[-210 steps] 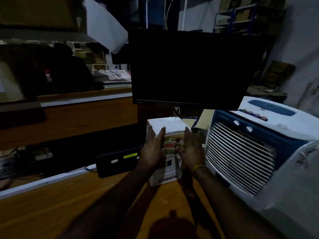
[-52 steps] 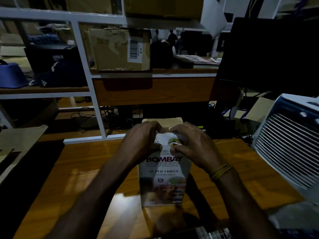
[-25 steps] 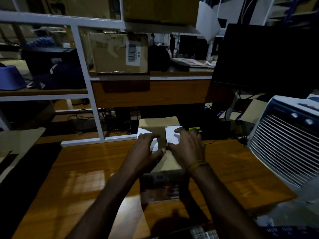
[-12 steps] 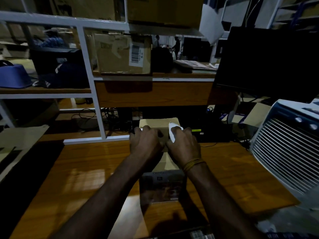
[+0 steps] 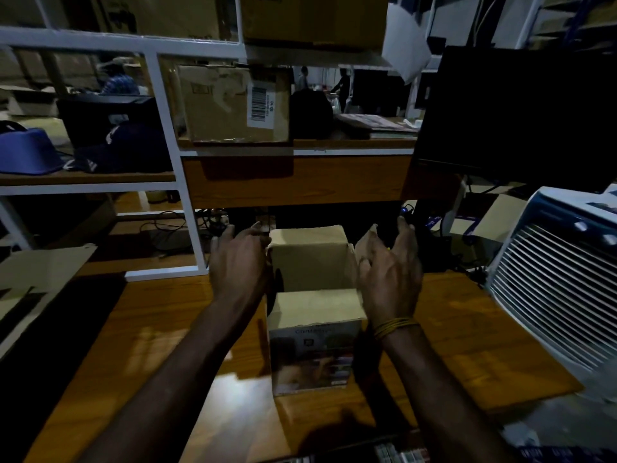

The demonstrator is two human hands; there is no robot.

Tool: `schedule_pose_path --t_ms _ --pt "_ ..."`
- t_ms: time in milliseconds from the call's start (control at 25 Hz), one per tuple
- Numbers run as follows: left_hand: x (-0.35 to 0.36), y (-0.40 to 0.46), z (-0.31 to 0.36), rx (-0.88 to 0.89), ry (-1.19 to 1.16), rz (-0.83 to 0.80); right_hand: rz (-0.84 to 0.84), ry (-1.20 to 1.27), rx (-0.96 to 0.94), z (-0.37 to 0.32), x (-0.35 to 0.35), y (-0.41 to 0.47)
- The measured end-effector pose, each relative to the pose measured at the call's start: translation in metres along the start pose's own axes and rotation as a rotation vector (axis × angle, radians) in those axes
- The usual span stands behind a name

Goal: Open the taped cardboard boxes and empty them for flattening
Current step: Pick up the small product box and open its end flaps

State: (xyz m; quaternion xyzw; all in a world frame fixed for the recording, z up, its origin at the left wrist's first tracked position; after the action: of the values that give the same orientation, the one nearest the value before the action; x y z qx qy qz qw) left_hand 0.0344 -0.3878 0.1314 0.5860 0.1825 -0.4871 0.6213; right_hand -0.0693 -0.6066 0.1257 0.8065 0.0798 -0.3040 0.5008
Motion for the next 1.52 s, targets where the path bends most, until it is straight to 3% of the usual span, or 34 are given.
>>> schedule_pose_path --t_ms 160,320,520,640,800,1000,1240,1520 --pt "0.022 -0.015 -0.024 -0.104 0.065 -0.149 -0.12 -0.113 0.0 0.01 0.014 -0.008" --pt "0.033 -0.027 -0.012 -0.154 -0.285 -0.193 -0.332 -0.129 0.072 0.02 0.038 -0.027" --pt "0.034 -0.04 0.0 -0.2 -0.493 -0.246 -0.595 0.537 0.159 0.005 0.043 -0.051" --pt "0.033 -0.045 0.0 -0.161 -0.567 -0.256 -0.679 0.513 0.06 0.003 0.048 -0.062" --pt "0.024 -0.057 0.007 -0.038 -0.611 -0.304 -0.517 0.534 0.052 0.018 0.033 -0.051" --pt "0.02 -0.076 0.015 -0.096 -0.492 -0.088 -0.47 0.463 0.004 0.004 0.025 -0.066" --pt "0.016 -0.096 0.025 -0.137 -0.467 0.112 -0.319 0.65 0.102 0.015 0.019 -0.077" --pt "0.008 -0.106 0.022 -0.166 -0.488 0.2 -0.3 0.711 0.136 0.015 0.021 -0.08"
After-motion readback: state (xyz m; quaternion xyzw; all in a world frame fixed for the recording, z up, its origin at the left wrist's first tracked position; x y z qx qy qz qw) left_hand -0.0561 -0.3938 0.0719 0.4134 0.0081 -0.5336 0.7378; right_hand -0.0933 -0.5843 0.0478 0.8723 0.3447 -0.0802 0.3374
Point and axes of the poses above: each hand's wrist, its own y-axis towards the middle knuckle, its own x-axis out of the palm, z = x × y, the point moved 9 cm from there along y, towards the middle knuckle, and after that the axes turned 14 degrees about z, right-handed, at the moved point
